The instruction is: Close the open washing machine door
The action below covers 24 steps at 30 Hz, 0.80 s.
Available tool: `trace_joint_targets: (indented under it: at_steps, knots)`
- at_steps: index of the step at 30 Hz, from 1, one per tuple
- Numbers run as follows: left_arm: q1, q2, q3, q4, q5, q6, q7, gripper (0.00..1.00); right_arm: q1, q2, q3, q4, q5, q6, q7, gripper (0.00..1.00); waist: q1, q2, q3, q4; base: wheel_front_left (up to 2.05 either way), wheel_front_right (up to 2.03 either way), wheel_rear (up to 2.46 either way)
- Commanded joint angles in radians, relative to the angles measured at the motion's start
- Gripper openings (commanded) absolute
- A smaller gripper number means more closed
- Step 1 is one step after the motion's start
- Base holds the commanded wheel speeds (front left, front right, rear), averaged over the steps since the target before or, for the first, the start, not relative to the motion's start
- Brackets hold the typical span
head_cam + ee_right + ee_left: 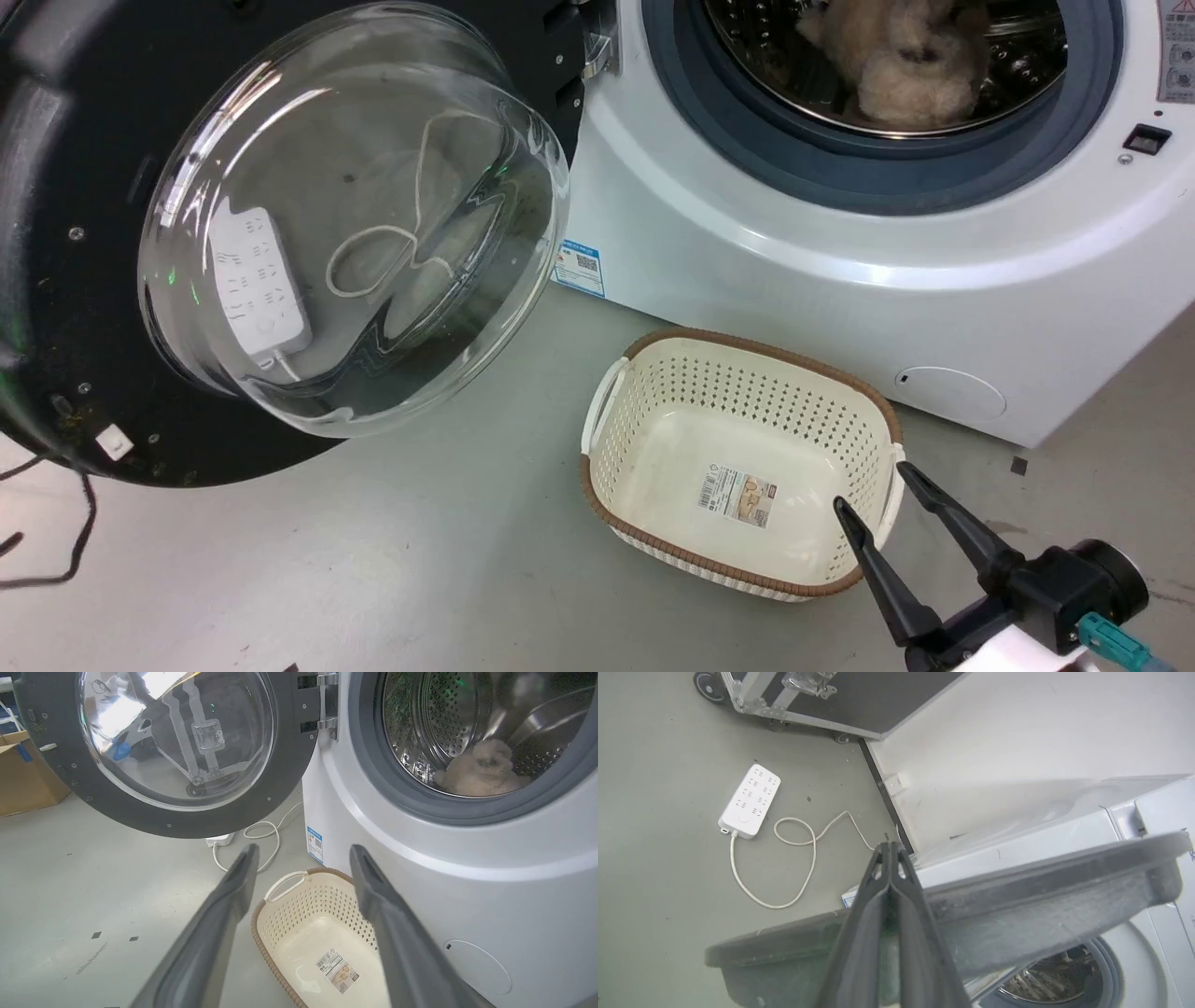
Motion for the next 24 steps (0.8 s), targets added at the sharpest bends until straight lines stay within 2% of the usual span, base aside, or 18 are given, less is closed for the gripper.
trace_joint_targets:
  at_steps: [1, 4, 12, 19, 24]
  knots:
    - [0.013, -0.011, -0.015, -0.013, -0.019, -0.013, 0.044, 0.0, -0.016, -0.007, 0.004, -0.001, 0.008, 0.001, -0.005, 1.0, -0.0001, 0.0, 0.0, -0.001, 0.0, 0.0, 0.0]
    - [0.046, -0.026, -0.039, -0.048, -0.049, -0.035, 0.115, 0.0, -0.017, -0.007, 0.01, 0.004, 0.01, 0.001, -0.005, 1.0, -0.0001, 0.0, -0.008, -0.005, 0.0, 0.0, 0.0]
    - [0.178, -0.066, -0.069, -0.188, -0.12, -0.055, 0.27, 0.0, -0.006, 0.027, -0.003, 0.032, 0.009, 0.001, -0.005, 1.0, -0.0001, 0.0, -0.077, -0.027, 0.0, 0.0, 0.0]
    - [0.326, -0.185, -0.146, -0.355, -0.178, -0.067, 0.372, 0.0, 0.016, 0.076, -0.037, 0.06, -0.014, 0.001, -0.005, 1.0, -0.0001, 0.0, -0.155, -0.06, 0.0, 0.0, 0.0]
    - [0.418, -0.27, -0.222, -0.416, -0.19, -0.085, 0.407, 0.0, 0.028, 0.097, -0.069, 0.074, -0.038, 0.001, -0.005, 1.0, -0.0001, 0.0, -0.19, -0.11, 0.0, 0.0, 0.0]
